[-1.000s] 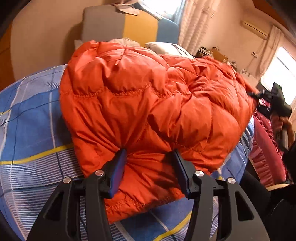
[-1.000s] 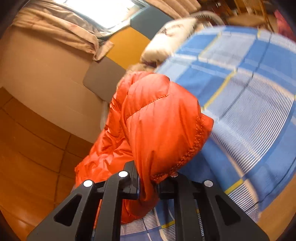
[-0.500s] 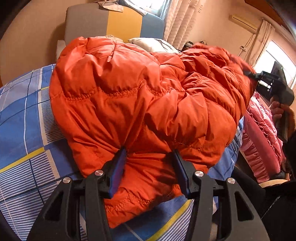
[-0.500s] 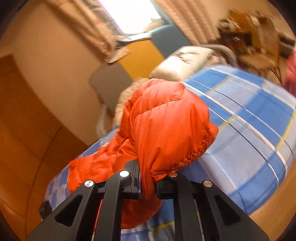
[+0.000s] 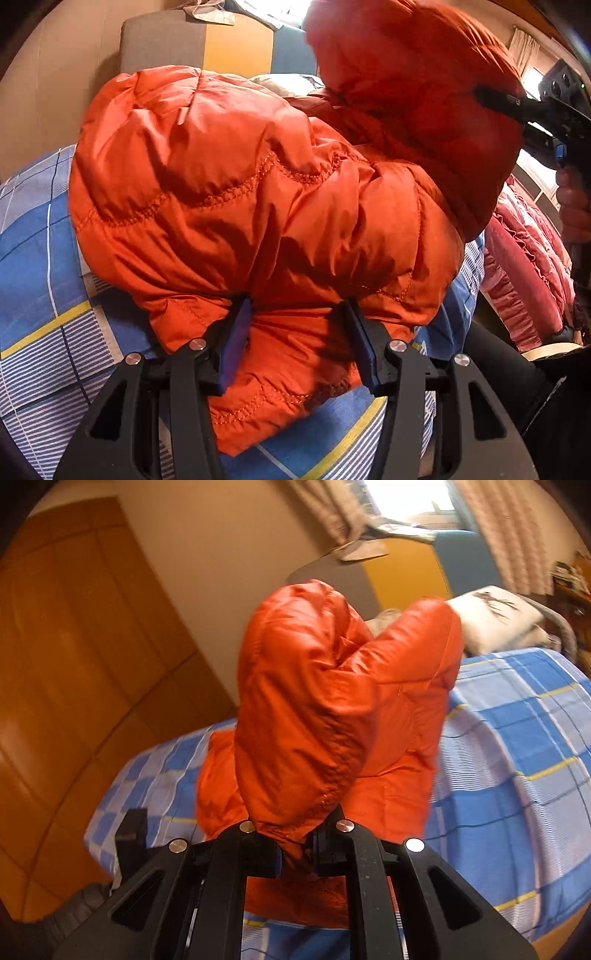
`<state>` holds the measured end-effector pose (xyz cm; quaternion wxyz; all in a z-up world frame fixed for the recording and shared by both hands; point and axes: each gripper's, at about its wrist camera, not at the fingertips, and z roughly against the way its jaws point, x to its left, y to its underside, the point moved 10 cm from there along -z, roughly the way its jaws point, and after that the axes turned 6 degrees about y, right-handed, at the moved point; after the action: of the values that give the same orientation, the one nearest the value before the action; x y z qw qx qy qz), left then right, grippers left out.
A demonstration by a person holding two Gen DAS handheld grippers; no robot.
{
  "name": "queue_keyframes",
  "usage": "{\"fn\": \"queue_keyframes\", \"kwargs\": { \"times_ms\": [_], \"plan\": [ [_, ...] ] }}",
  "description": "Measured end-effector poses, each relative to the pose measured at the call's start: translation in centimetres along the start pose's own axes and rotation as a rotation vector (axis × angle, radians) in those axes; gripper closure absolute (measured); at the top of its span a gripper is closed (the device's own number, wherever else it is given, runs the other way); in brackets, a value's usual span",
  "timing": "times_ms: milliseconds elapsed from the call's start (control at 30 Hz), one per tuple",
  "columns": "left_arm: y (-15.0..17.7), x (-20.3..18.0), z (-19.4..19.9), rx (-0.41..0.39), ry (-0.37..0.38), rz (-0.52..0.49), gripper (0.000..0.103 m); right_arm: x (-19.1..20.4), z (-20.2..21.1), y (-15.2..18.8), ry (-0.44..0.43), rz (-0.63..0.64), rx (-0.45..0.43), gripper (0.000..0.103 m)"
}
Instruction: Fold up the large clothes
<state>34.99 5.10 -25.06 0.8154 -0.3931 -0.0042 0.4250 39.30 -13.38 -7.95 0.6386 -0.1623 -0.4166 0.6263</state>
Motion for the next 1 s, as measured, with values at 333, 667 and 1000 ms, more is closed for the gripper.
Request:
{"fn": "queue_keyframes", "kwargs": {
  "times_ms": [333, 667, 1000],
  "plan": [
    [0.1, -0.2, 0.2, -0.009, 0.009, 0.007, 0.052, 6.3, -3.1, 4.0, -0.044, 0.149, 0.101, 0.093],
    [0.1, 0.5, 0.8, -0.016, 0.033, 0.026, 0.052, 8.4, -6.4, 7.2, -0.057, 0.172, 0.173, 0.093],
    [0.5, 1.6, 1.6, -0.018, 0.021, 0.042, 0.054, 9.6, -9.6, 10.4, -0.053, 0.216, 0.256, 0.093]
  ]
}}
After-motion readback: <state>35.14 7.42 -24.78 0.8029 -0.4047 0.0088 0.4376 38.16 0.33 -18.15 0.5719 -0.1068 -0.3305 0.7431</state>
